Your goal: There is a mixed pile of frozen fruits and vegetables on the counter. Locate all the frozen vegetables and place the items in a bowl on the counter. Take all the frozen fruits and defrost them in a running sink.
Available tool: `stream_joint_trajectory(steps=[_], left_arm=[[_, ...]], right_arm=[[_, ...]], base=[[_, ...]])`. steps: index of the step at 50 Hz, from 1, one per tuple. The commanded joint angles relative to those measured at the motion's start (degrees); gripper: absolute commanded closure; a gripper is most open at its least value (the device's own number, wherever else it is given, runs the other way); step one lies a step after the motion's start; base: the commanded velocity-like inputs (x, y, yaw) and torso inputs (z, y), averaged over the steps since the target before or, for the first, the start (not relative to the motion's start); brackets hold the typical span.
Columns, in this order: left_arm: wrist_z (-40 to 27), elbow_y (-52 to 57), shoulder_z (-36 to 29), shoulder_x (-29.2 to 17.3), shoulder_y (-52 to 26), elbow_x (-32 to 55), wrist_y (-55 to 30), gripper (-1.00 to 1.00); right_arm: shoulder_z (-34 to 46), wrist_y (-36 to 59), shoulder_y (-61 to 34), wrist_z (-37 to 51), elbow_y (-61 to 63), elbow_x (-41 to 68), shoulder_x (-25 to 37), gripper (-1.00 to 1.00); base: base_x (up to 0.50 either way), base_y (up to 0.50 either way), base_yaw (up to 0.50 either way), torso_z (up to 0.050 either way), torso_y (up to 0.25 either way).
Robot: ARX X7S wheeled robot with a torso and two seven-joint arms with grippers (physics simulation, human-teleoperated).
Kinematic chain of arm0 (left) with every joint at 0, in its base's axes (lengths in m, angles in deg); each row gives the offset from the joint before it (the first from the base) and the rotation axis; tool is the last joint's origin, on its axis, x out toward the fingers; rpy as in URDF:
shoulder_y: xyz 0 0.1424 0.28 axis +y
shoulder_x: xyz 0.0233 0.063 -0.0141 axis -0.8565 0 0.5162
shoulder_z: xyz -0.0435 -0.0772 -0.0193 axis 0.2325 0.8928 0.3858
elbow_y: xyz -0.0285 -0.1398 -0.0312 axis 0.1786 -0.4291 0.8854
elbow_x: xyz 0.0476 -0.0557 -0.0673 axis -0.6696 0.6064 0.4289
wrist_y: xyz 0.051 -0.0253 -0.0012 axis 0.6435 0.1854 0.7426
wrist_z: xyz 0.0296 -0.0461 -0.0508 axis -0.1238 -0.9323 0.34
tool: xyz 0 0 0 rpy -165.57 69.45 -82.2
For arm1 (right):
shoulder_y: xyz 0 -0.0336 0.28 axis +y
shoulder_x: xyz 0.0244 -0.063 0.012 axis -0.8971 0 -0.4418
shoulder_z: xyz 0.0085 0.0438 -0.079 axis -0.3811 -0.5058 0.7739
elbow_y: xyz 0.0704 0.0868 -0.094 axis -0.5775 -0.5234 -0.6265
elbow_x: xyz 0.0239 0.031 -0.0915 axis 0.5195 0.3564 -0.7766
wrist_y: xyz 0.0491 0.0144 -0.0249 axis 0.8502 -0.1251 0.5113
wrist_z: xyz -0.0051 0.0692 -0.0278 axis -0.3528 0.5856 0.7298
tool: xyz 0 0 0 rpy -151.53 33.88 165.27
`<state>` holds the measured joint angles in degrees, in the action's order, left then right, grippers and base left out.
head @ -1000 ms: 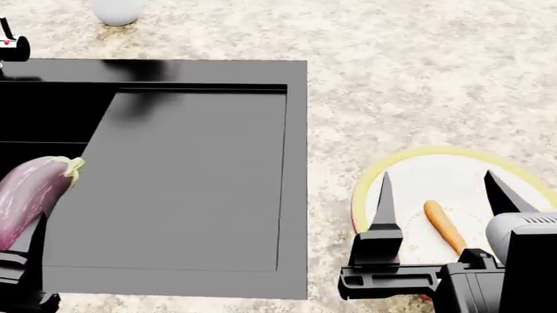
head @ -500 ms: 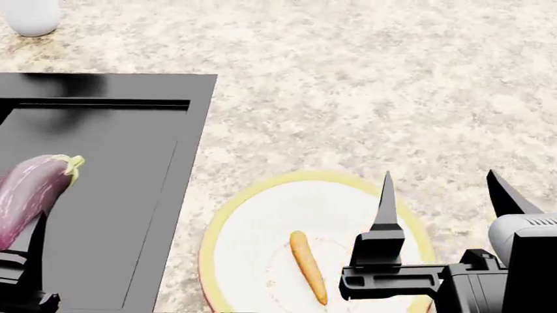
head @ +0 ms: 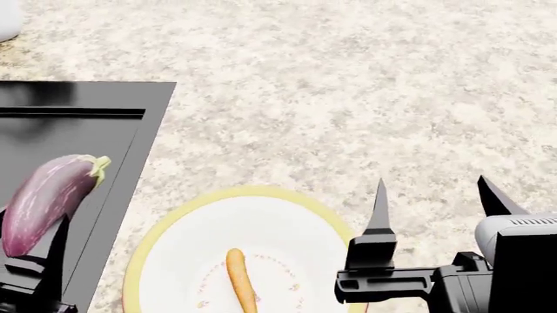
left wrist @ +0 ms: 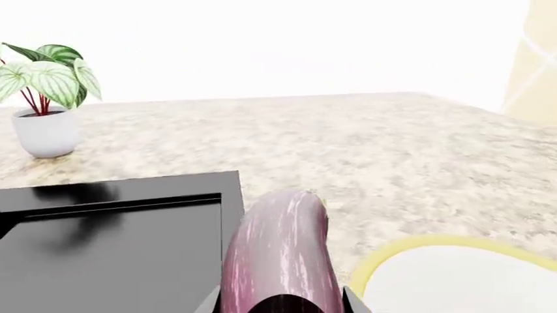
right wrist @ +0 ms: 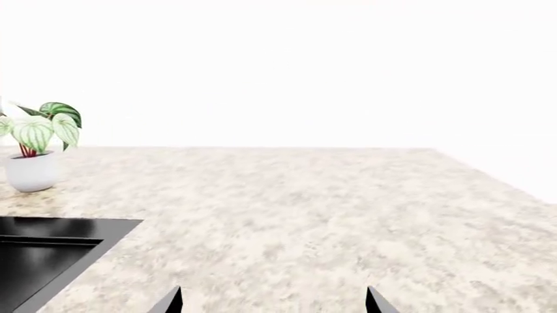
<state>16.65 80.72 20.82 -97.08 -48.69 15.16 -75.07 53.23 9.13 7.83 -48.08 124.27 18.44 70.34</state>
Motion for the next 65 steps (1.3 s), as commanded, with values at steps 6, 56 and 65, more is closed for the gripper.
stream_joint_trajectory(steps=[6, 56, 65], left_arm=[[-2.16, -2.22, -11.04, 9.13, -9.39, 2.57, -3.02, 1.0], [-0.22, -9.85, -25.04, 17.62, -10.46, -0.17, -2.16, 1.0], [-2.18, -8.92, -23.8, 17.58, -11.19, 1.39, -2.31, -1.0]], right_arm=[[-0.54, 0.1, -0.12, 0.52, 0.02, 0.88, 0.72, -1.0], [-4.9, -0.65, 1.01, 3.22, 2.93, 5.65, 3.95, -1.0], [-4.48, -0.73, 1.03, 3.05, 2.79, 5.43, 3.82, -1.0]], base=[[0.0, 0.0, 0.0, 0.0, 0.0], [0.0, 0.0, 0.0, 0.0, 0.0], [0.0, 0.0, 0.0, 0.0, 0.0]])
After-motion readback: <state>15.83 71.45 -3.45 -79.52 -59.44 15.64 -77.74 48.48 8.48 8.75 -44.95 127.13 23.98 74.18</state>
